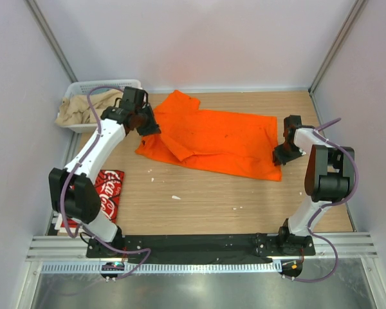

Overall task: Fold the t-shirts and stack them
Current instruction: Fold the tshirt

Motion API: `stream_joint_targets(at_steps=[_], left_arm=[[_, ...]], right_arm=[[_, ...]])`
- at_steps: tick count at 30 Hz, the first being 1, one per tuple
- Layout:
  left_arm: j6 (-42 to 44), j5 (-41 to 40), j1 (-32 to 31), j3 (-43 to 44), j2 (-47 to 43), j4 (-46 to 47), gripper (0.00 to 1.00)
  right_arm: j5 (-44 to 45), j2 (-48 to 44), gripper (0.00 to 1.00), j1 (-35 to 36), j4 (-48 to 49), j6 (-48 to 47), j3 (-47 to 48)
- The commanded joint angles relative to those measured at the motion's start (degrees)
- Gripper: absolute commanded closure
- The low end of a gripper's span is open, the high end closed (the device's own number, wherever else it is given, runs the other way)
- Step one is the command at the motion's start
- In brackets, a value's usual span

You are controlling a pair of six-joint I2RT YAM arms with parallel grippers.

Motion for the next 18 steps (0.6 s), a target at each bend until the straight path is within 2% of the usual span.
stream_joint_targets(at_steps=[1,6,10,18], left_arm=[[1.24,1.05,-0.12,3.40,2.69,2.53,1.00],[1.42,0.96,-0.12,7.09,8.04,3.06,1.00],[1.42,1.40,-0.12,9.81,11.56,3.76,1.00],[0.63,0.35,-0.12,14.12,15.69,4.81,1.00]], right_arm=[[0.80,0.26,0.81,-0.22,-0.07,-0.64,0.37],[0.97,0.44,0.88,-0.22,0.02,-1.78,0.90],[0.72,0.88,0.97,-0.22,-0.33,-2.14,1.16],[0.80,0.97,0.99,-0.22,-0.25,-2.93,0.99]])
